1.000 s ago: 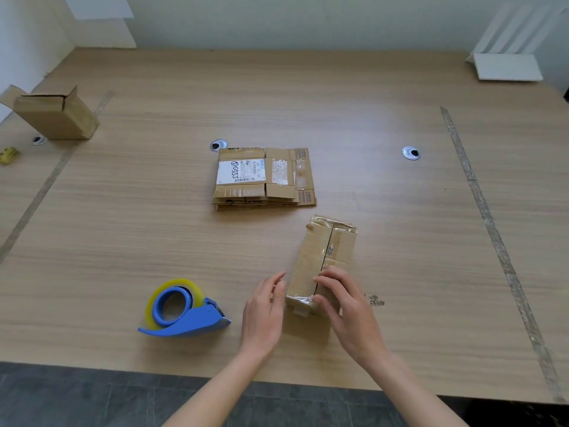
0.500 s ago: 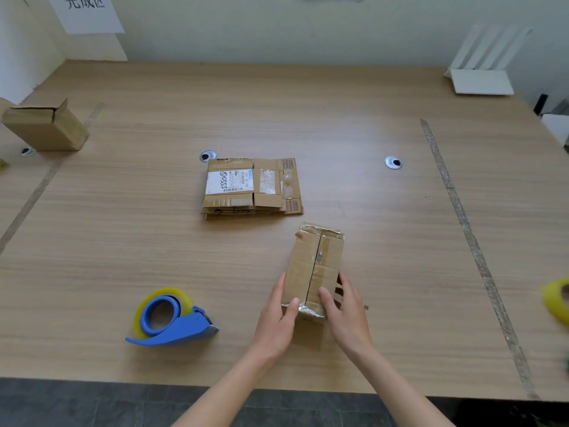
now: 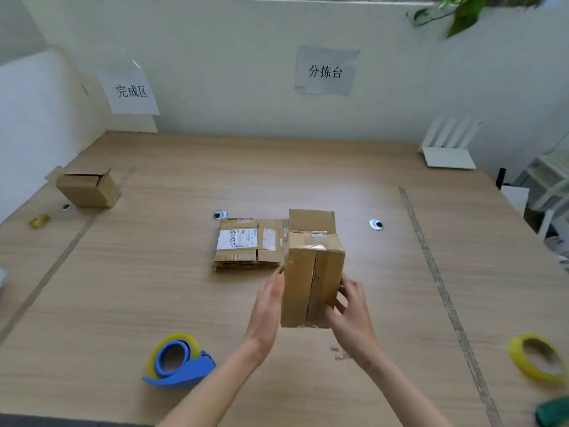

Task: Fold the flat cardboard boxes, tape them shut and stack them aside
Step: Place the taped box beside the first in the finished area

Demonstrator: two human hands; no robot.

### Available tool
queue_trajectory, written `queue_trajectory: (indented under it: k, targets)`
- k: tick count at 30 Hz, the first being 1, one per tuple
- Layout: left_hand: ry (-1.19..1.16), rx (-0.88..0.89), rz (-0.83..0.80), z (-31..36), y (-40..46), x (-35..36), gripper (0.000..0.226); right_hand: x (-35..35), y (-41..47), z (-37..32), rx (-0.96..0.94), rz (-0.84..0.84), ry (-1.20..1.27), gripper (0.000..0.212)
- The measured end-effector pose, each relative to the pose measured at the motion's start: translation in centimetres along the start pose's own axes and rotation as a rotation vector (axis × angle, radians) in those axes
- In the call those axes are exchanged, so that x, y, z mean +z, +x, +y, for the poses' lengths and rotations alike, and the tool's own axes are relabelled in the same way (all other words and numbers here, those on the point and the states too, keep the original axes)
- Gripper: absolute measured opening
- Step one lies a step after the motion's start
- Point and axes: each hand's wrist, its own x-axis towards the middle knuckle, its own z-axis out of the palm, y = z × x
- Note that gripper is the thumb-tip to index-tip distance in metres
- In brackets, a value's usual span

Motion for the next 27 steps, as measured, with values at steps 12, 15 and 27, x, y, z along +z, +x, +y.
queue_trajectory:
  k: [12, 15, 27]
  targets:
    - [-0.117, 0.162, 0.145, 12.1, -4.1, -5.7, 0.063, 1.3, 0.5, -15.1, -0.107, -0.165, 0.232, 0.052]
    - [-0.121, 0.200, 0.173, 13.5, -5.2, -7.5, 0.042, 2.3, 0.2, -17.1, -0.098, -0.237, 0.276, 0.037]
    - [-0.131, 0.305, 0.228, 16.5, -8.4, -19.7, 0.070, 10.3, -0.7, -24.1, -0.034, -0.329, 0.306, 0.039]
